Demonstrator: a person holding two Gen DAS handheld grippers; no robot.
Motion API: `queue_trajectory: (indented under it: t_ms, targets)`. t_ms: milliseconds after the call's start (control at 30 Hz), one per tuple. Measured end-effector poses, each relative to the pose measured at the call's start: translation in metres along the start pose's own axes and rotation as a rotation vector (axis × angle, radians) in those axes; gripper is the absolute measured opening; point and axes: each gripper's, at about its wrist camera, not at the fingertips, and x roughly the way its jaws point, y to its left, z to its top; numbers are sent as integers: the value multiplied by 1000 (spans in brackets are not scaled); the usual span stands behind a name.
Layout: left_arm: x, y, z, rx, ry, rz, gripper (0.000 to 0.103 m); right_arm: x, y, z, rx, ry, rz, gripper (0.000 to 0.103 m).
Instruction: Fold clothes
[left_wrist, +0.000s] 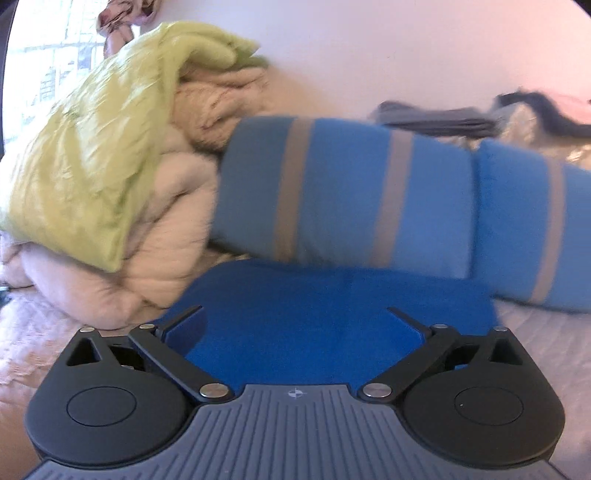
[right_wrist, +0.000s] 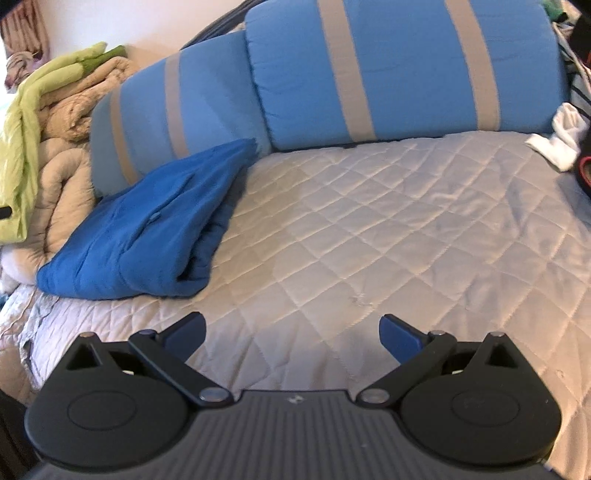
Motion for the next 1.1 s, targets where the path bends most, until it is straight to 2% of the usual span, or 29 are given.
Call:
queue_trajectory:
  t_ms: [100,200,367,533,733,833,967,1100]
  targets:
    - [-4,-37,-17,-18,22,-81,101,-5,4,-2,-47,-23,-43,103]
    - [-3,-75,-43,-10,81,-155,101,-11,10,-6,-124,-52,-91,103]
    - [12,-122,-87,37,162,-205,101,-20,11,-10,-184,-75,-136,103]
    - [32,-146,-123,24,260,-190,101,-23,4,-15,-200,-65,-202,103]
    - [45,-160,-166,74,327,-204,101,-19,-2,-21,-234,-46,-279,103]
    - [44,-166,-177,132,339,-204,101,-15,-2,-25,-262,-34,-295,103]
    - [39,-172,-186,212,311,-206,101,-8,4,-30,-285,-8,-296,103]
    - [40,-174,-185,222,320,-198,101,4,8,-32,-269,51,-281,103]
